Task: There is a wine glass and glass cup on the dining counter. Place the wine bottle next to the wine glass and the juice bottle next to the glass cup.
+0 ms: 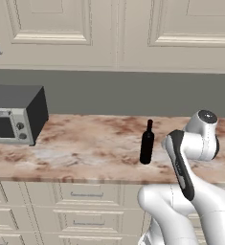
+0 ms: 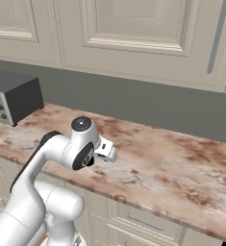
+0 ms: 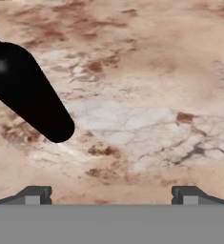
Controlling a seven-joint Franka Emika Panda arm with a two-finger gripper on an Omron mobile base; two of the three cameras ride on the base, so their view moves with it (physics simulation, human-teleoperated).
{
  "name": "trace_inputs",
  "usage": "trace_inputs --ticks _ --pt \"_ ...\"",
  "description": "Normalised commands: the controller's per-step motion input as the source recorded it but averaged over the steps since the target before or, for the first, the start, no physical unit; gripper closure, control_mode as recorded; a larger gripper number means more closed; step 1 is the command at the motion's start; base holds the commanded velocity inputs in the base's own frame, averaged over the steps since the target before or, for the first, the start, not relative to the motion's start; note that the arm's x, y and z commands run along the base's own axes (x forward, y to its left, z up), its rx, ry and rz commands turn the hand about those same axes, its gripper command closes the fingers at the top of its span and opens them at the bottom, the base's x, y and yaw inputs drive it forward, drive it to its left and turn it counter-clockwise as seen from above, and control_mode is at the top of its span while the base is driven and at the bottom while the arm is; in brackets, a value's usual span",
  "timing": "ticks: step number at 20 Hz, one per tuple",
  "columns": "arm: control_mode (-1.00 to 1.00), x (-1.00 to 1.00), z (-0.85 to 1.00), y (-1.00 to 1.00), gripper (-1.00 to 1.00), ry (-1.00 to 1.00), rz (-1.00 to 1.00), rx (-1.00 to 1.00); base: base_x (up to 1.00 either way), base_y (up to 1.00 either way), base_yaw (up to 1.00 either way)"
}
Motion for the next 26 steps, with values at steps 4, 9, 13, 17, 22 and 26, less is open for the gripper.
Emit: trace_inputs --ticks 4,9,13,17,22,26 --pt "1.0 0.0 0.0 0.0 -1.0 0.0 0.0 0.0 0.22 0.01 0.0" --pt "1.0 0.0 0.0 0.0 -1.0 0.0 0.0 0.0 0.0 0.0 0.0" --pt "1.0 0.0 0.0 0.0 -1.0 0.0 0.0 0.0 0.0 0.0 0.0" --pt "1.0 0.0 0.0 0.0 -1.0 0.0 0.0 0.0 0.0 0.0 0.0" --pt "-1.0 0.0 0.08 -0.01 -1.0 -0.11 0.08 0.06 0.0 0.0 0.0" --pt "-1.0 -0.01 0.18 -0.02 -1.0 -0.13 0.4 0.14 0.0 0.0 0.0"
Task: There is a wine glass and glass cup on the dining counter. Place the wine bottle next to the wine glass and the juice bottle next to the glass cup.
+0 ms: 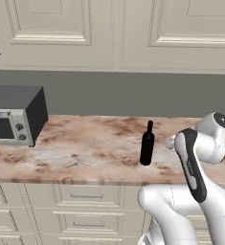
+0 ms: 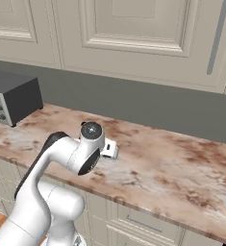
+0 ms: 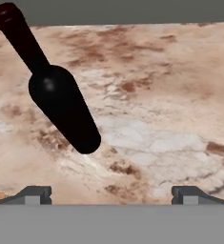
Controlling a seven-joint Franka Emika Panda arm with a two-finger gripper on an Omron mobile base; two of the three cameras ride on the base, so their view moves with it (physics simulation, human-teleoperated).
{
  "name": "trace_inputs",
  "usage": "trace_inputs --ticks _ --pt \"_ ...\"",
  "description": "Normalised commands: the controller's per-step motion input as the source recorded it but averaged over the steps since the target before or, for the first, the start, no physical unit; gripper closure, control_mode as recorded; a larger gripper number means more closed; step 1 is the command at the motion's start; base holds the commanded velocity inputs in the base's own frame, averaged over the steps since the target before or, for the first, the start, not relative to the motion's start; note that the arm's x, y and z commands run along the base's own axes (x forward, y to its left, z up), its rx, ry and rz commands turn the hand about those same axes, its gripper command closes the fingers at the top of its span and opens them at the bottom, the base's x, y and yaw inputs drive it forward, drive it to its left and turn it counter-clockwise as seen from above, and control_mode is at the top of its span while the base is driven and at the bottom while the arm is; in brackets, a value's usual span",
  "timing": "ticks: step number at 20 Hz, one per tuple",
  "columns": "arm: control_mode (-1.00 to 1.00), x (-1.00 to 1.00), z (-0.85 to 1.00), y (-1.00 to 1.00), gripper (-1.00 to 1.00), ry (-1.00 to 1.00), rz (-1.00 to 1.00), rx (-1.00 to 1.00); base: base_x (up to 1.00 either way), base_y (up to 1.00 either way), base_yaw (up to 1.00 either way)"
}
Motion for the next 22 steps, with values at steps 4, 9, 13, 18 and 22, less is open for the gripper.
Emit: trace_inputs --ticks 4,9,13,18,22 --pt "-1.0 -0.02 0.04 -0.02 -1.0 -0.25 0.48 0.03 0.0 0.0 0.0" --pt "-1.0 0.0 0.06 -0.03 -1.0 -0.25 0.41 0.03 0.0 0.0 0.0" --pt "-1.0 0.0 0.07 0.0 -1.0 -0.32 0.3 0.04 0.0 0.0 0.0" --pt "-1.0 0.01 0.1 0.0 -1.0 -0.24 0.24 0.04 0.0 0.0 0.0" --pt "-1.0 0.0 0.19 0.03 -1.0 -0.08 0.15 0.04 0.0 0.0 0.0"
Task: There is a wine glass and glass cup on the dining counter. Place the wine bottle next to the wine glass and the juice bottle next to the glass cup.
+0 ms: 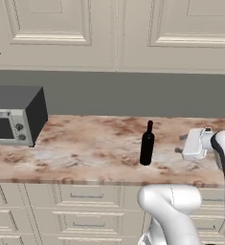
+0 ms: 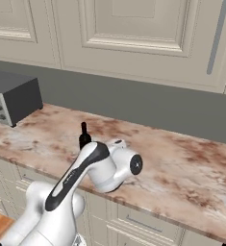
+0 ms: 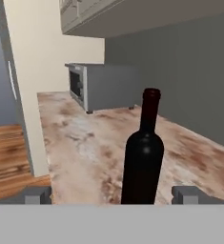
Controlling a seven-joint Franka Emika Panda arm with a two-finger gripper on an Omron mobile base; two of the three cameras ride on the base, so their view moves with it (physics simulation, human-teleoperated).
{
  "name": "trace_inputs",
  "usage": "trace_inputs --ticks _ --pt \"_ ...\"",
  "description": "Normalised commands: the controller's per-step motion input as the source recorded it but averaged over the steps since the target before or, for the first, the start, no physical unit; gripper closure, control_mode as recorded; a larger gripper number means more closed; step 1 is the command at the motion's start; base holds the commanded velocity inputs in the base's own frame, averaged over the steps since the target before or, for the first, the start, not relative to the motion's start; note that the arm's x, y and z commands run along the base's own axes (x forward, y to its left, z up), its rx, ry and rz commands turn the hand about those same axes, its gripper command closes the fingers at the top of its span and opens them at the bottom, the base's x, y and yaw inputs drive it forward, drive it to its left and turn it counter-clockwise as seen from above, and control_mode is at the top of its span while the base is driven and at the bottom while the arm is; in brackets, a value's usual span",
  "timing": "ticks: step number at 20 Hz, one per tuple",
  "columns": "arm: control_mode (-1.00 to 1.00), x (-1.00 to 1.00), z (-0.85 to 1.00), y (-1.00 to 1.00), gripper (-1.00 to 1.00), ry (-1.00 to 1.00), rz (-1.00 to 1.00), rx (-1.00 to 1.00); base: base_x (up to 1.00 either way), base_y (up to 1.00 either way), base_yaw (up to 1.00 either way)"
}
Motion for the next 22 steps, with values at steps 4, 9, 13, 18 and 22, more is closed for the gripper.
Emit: trace_inputs --ticks 4,9,13,18,22 --pt "-1.0 0.14 0.16 0.02 -1.0 -0.05 0.05 0.0 0.0 0.0 0.0" --pt "-1.0 0.27 0.07 0.02 -1.0 0.0 0.06 0.06 0.0 0.0 0.0" --pt "-1.0 0.49 0.0 0.06 -1.0 -0.03 0.07 0.08 0.0 0.0 0.0" --pt "-1.0 0.38 0.0 0.15 -1.0 -0.09 0.07 0.02 0.0 0.0 0.0" --pt "-1.0 0.27 0.03 0.07 -1.0 -0.09 0.06 0.0 0.0 0.0 0.0"
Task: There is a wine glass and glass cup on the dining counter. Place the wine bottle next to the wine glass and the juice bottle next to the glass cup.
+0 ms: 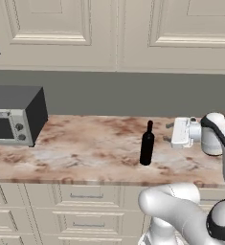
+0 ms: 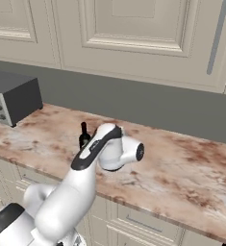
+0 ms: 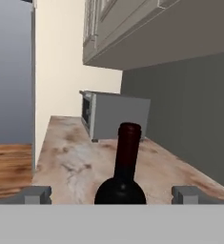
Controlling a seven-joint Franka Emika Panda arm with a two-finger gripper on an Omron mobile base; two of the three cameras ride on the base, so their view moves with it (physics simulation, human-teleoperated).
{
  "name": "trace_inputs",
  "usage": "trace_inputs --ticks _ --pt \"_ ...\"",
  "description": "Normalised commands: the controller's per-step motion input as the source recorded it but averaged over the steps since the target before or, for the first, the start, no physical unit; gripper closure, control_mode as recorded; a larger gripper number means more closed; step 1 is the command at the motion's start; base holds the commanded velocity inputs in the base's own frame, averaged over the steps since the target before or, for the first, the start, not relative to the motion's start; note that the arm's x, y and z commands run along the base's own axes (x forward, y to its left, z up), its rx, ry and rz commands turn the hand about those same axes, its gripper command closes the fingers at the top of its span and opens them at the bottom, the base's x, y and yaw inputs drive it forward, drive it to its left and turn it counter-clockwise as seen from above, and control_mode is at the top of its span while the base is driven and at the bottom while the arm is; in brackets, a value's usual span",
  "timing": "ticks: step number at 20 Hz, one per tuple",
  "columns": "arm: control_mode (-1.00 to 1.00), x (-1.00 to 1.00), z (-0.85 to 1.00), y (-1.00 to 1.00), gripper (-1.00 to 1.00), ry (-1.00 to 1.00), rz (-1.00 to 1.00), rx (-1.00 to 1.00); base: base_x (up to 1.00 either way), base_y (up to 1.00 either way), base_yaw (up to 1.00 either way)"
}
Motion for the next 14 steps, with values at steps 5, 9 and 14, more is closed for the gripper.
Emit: trace_inputs --ticks 5,9,14 --pt "-1.0 0.35 0.0 0.05 -1.0 -0.03 0.02 0.0 0.0 0.0 0.0" --pt "-1.0 0.36 0.0 0.02 -1.0 0.0 0.0 0.0 0.0 0.0 0.0" --pt "-1.0 0.09 0.01 0.13 -1.0 0.0 0.01 0.0 0.0 0.0 0.0"
